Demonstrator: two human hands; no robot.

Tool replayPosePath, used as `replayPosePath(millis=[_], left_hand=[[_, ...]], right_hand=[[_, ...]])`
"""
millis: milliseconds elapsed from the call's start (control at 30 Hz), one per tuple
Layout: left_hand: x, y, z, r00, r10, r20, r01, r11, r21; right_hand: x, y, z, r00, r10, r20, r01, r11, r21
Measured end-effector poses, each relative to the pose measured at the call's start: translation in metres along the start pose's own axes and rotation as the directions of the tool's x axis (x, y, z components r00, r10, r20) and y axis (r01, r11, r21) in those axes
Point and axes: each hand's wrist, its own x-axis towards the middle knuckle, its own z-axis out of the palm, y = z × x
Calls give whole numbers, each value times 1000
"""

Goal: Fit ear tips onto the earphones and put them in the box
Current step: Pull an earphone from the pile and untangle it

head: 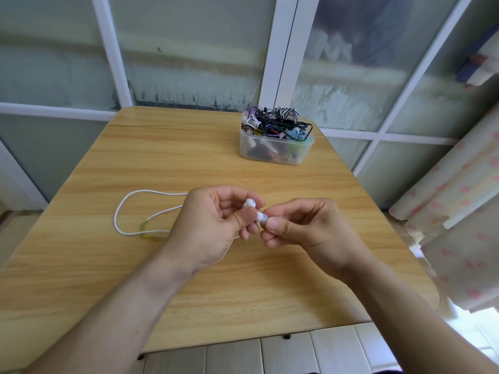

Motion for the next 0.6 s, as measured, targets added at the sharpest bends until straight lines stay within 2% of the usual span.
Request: replayPosePath(millis=[133, 233, 300, 367, 433, 467, 500, 567, 600], left_hand=[[0, -1, 0, 1000, -2, -12, 2, 1000, 11], [0, -4, 1, 999, -34, -19, 35, 999, 37], [-1, -6, 2, 997, -69, -25, 69, 997, 26], [-1, -6, 3, 994, -101, -32, 101, 995, -3], [0, -4, 3, 993, -110, -39, 109, 994, -34], [0, -2, 3, 994, -102, -43, 99, 994, -55], [1, 0, 4, 995, -84, -49, 80, 994, -73], [0, 3, 8, 997, -17, -72, 13, 998, -65], [0, 3, 11, 996, 28, -86, -31, 999, -34]], right_hand=[[-1, -1, 2, 997, -68, -46, 64, 994, -88], [-1, -1, 2, 977, -186, -106, 153, 953, -260], [1, -2, 1, 935, -350, -56, 296, 857, -422], [3, 0, -2, 854, -513, 90, 472, 688, -551], [4, 0, -2, 805, -576, 140, 533, 601, -595], [3, -1, 0, 816, -571, 90, 507, 633, -585], [1, -3, 3, 856, -518, 2, 442, 728, -524], [-3, -10, 8, 949, -279, -147, 231, 932, -280], [-3, -12, 8, 978, -147, -148, 122, 979, -163]])
